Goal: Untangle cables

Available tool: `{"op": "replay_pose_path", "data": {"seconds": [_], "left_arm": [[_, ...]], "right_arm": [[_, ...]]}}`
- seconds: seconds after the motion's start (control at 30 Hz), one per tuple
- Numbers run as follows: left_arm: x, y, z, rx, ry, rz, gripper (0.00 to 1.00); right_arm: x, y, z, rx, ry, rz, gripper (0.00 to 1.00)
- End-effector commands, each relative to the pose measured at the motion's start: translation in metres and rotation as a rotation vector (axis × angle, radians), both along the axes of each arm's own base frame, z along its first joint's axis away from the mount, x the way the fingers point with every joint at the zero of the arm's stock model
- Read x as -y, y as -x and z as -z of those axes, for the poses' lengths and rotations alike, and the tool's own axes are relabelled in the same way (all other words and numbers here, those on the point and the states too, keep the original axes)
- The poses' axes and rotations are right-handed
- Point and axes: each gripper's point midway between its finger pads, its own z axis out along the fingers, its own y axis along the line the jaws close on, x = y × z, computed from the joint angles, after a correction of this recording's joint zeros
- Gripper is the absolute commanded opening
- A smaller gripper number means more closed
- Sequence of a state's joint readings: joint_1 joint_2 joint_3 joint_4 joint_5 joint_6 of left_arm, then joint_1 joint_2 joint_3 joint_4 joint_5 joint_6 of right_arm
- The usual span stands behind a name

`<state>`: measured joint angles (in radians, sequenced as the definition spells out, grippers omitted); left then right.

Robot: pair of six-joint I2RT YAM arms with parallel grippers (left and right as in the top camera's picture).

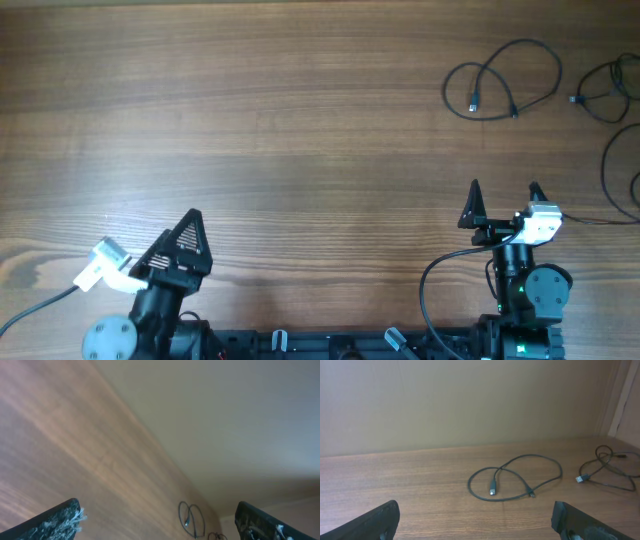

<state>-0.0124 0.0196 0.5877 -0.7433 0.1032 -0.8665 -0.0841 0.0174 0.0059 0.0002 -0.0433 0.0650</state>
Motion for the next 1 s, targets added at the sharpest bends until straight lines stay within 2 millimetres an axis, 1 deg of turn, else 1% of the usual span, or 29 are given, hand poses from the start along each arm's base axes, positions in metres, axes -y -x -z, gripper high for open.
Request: {"op": "replay_pose_path", "data": {"seconds": [0.0,0.07,0.17,0.23,0.3,0.4,0.53,0.73,0.87,0.97], "left_arm": [[-0.004,-0.007,0.009,0.018,-0.131,0.001,1.00],[-0.013,-0.015,0.022,0.001,-0.143,-0.049,1.00],[-0.022,-0.033,0.040,0.009,-0.152,-0.106,1.00],[-0.023,-0.046,0.051,0.041,-0.151,-0.114,1.00],[-0.023,-0.055,0.056,0.080,-0.149,-0.116,1.00],[-0.023,-0.065,0.067,0.122,-0.157,-0.118,1.00],[-0.022,-0.070,0.076,0.143,-0.282,-0.100,1.00],[-0.021,-0.070,0.078,0.146,-0.518,-0.065,1.00],[-0.019,-0.070,0.082,0.140,-0.605,-0.038,1.00],[-0.012,-0.071,0.093,0.138,-0.651,0.018,1.00]], "right_arm": [[0.004,0.001,-0.004,0.017,0.014,0.023,1.00],[0.004,0.001,-0.004,0.017,0.014,0.023,1.00],[0.004,0.001,-0.004,0.016,0.014,0.023,1.00],[0.004,0.001,-0.004,0.017,0.014,0.023,1.00],[0.004,0.001,-0.004,0.017,0.014,0.023,1.00],[0.004,0.001,-0.004,0.017,0.014,0.023,1.00],[0.004,0.001,-0.004,0.017,0.014,0.023,1.00],[0.004,0.001,-0.004,0.017,0.014,0.023,1.00],[0.004,0.001,-0.004,0.017,0.014,0.023,1.00],[0.004,0.001,-0.004,0.017,0.014,0.023,1.00]]}}
